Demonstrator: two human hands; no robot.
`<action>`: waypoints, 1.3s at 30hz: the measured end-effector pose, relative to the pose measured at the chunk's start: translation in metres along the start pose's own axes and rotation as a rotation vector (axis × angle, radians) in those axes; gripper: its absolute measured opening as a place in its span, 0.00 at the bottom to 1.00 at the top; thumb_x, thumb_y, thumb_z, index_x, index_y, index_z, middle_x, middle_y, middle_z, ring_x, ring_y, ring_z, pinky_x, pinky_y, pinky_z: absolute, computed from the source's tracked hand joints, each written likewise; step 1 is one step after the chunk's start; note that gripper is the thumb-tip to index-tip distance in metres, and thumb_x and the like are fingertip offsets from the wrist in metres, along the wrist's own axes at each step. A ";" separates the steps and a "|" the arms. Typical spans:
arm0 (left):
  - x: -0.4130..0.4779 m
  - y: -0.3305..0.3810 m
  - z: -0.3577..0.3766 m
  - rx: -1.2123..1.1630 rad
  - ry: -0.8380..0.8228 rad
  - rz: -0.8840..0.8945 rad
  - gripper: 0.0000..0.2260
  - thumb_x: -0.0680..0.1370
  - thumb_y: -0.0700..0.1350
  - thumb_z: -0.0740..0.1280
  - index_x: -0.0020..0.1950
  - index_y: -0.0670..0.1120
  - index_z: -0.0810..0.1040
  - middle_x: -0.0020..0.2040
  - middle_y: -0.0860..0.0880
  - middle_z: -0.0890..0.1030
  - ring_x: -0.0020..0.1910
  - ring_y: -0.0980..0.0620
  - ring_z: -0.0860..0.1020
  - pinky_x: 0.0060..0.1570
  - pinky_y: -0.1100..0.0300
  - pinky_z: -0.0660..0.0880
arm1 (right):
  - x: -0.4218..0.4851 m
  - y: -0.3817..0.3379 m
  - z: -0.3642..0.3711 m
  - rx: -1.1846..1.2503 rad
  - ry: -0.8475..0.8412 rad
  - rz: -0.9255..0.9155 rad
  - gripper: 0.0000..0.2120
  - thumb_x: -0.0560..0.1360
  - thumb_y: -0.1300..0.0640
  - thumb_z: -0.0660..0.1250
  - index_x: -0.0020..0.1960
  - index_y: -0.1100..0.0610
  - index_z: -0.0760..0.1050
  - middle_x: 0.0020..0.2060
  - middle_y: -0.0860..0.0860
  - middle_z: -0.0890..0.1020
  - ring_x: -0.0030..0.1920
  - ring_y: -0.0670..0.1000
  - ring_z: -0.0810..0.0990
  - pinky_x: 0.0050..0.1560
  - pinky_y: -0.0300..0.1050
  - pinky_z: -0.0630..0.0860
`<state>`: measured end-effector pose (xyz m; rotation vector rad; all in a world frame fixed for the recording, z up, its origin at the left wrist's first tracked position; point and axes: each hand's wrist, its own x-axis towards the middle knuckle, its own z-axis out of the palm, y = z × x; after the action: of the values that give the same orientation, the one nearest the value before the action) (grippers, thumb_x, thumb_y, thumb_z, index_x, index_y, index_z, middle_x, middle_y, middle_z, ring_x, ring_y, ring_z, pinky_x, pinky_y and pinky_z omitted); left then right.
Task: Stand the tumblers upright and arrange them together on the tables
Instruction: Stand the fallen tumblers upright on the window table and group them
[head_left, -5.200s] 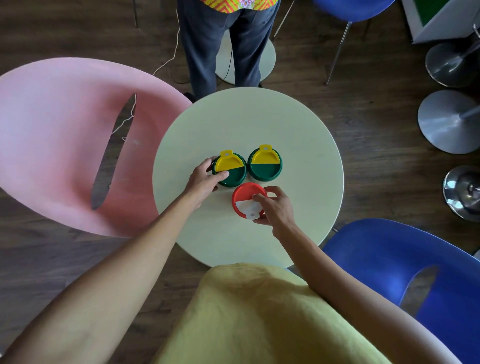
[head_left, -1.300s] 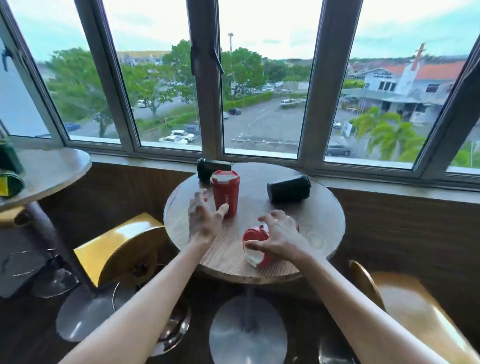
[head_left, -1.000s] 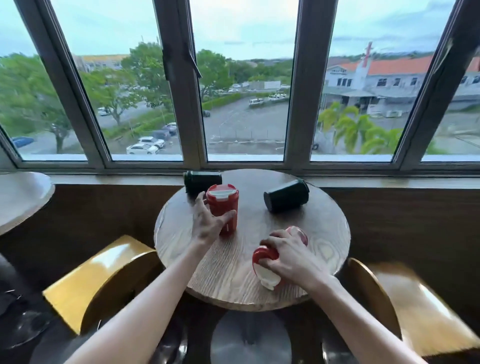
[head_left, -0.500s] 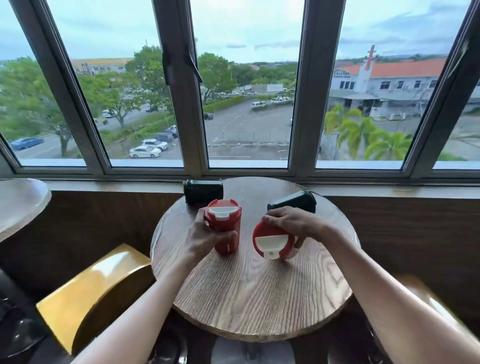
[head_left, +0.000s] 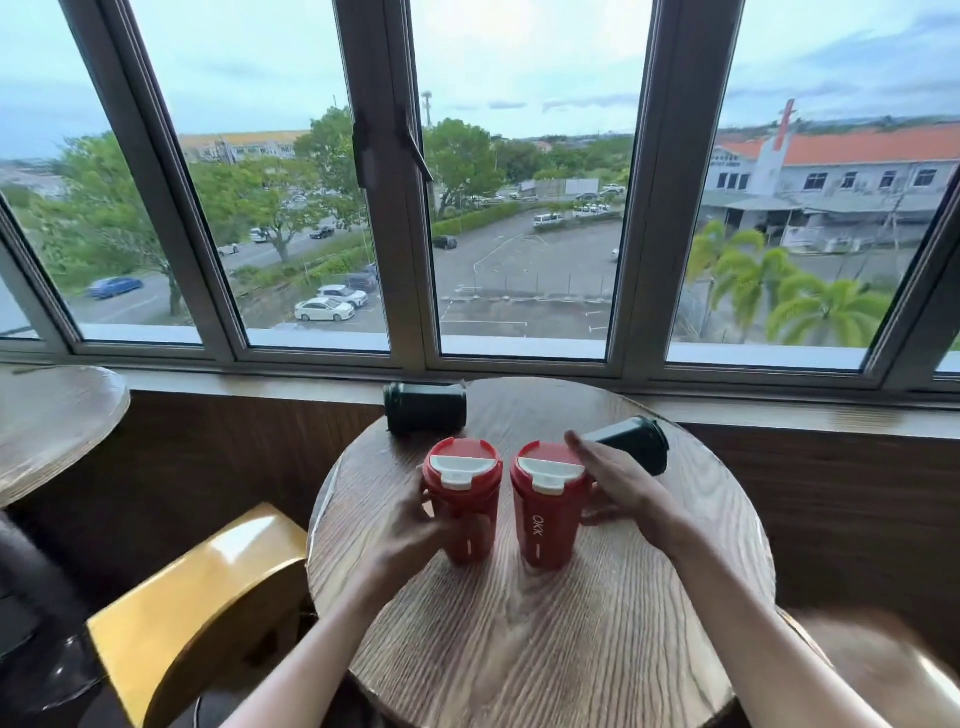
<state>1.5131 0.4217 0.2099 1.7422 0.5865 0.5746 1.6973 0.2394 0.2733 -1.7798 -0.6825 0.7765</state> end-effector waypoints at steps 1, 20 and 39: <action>0.000 -0.002 0.000 -0.002 -0.005 -0.005 0.32 0.59 0.47 0.81 0.60 0.60 0.75 0.54 0.50 0.82 0.50 0.57 0.81 0.49 0.60 0.79 | -0.006 0.009 0.000 0.048 -0.019 -0.019 0.26 0.71 0.29 0.60 0.56 0.47 0.78 0.46 0.53 0.83 0.45 0.51 0.83 0.50 0.52 0.82; -0.003 -0.012 0.003 0.068 -0.021 -0.001 0.38 0.55 0.57 0.83 0.62 0.66 0.72 0.59 0.53 0.82 0.59 0.56 0.79 0.58 0.52 0.78 | 0.005 0.062 0.016 0.100 -0.059 -0.276 0.40 0.59 0.60 0.83 0.61 0.34 0.70 0.55 0.51 0.83 0.57 0.47 0.81 0.58 0.48 0.79; -0.017 0.053 0.006 0.250 0.335 0.437 0.22 0.72 0.66 0.64 0.58 0.54 0.76 0.56 0.58 0.78 0.57 0.68 0.75 0.52 0.73 0.69 | 0.016 0.064 -0.055 -0.218 0.417 -0.260 0.17 0.69 0.62 0.75 0.56 0.50 0.77 0.52 0.52 0.79 0.54 0.52 0.78 0.55 0.45 0.74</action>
<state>1.5089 0.3939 0.2585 2.0430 0.5238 1.1565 1.7550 0.2000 0.2240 -1.9201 -0.7149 0.1490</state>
